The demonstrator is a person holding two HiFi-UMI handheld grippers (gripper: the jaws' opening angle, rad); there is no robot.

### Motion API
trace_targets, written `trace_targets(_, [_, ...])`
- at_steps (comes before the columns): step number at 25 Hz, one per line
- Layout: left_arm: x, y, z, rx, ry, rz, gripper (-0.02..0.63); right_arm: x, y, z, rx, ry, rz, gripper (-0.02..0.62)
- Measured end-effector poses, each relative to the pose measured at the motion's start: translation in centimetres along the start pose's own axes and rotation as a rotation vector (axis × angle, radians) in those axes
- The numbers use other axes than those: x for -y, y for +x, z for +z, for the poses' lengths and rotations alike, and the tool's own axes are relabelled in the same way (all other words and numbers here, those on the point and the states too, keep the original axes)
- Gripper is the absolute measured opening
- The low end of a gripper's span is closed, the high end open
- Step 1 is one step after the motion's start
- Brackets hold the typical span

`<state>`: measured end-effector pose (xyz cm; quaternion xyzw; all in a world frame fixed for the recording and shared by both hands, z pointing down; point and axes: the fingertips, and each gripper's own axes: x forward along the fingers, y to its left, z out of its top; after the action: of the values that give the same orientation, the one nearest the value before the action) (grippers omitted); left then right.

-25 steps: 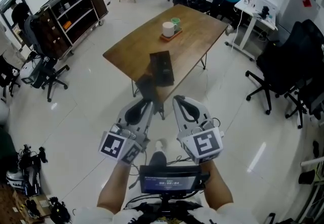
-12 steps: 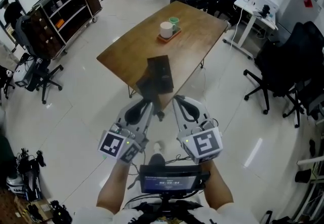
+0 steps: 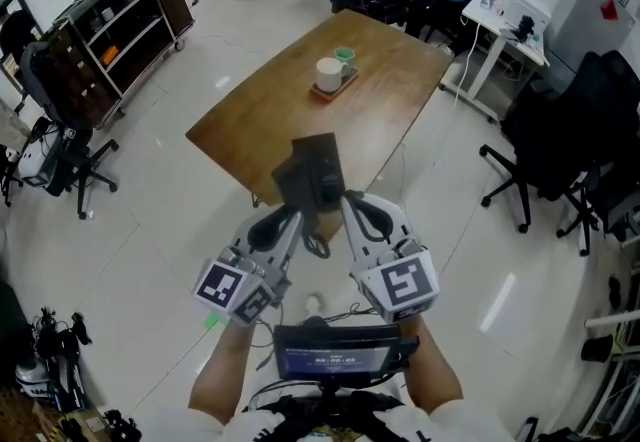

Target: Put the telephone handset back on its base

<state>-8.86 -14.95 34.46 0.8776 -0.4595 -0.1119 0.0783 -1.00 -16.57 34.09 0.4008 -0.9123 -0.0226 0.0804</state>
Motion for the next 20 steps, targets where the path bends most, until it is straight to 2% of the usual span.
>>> trace_targets(7, [-3.1, 2.6, -0.6, -0.025, -0.053, -0.035, 0.061, 1.4, 3.5, 0.3, -0.015, -0.002, -0.020, 0.000])
trace_targets(20, [-5.8, 4.8, -3.0, -0.082, -0.072, -0.055, 0.061, 2.2, 6.5, -0.7, -0.023, 0.016, -0.031, 0.000])
